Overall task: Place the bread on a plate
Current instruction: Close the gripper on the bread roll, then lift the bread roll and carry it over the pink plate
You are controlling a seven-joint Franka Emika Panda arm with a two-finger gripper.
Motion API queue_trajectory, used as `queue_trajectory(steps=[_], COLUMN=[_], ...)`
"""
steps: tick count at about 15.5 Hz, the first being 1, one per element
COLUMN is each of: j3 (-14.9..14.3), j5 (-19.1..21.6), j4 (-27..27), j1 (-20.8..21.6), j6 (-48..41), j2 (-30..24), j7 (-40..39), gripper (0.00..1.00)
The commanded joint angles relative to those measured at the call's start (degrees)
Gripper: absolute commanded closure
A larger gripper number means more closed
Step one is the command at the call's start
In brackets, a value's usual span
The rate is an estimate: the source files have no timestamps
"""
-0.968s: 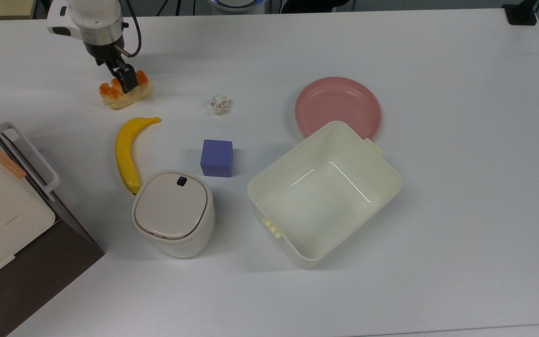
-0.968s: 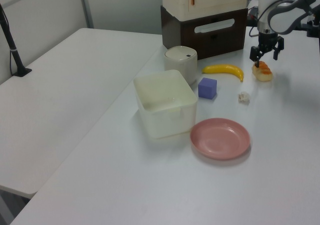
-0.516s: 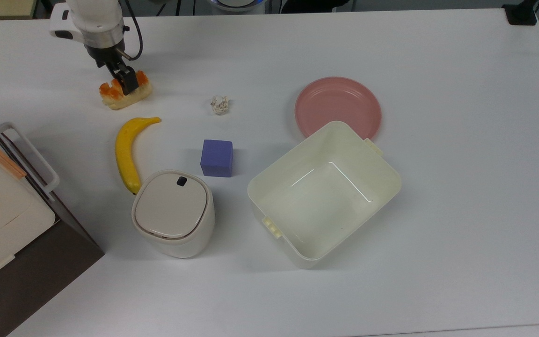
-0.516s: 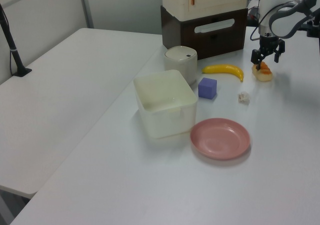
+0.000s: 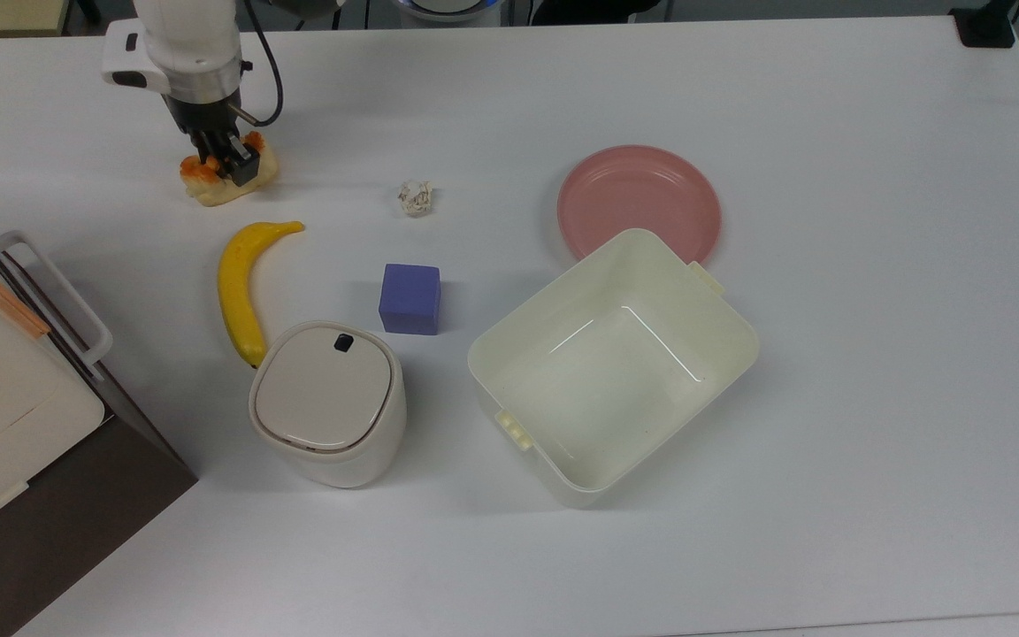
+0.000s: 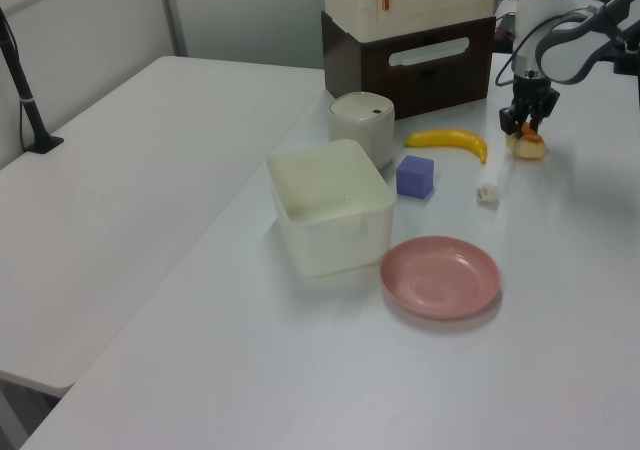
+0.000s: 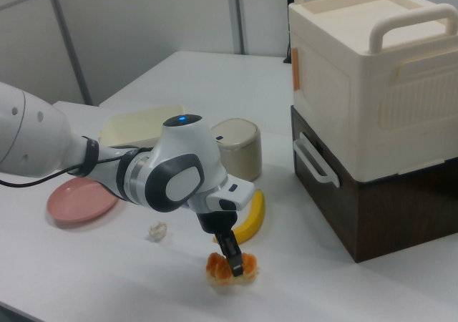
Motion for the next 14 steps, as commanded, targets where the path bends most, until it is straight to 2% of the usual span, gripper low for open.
queue_trajectory(steps=[1,5,7,11,12,14], j3=[-0.6,-0.2,0.1,1.3,1.3,1.3], j5=[-2.1,-1.9,-0.3,16.0,18.8,20.6], j4=[-0.7,0.9,4.0,16.4,19.4,23.9], j1=[0.5,1.4,4.0,6.4,6.6,8.1], j6=[2.8,0.8,-6.0,-23.7,-28.7,-36.1], j2=[0.5,-0.7,-3.5,-7.7,-8.6,-9.0], j7=[-2.8,-9.5,-13.8,-24.6,-27.5,-31.0], gripper=[1.0,1.0,1.0,1.0,1.0,1.0])
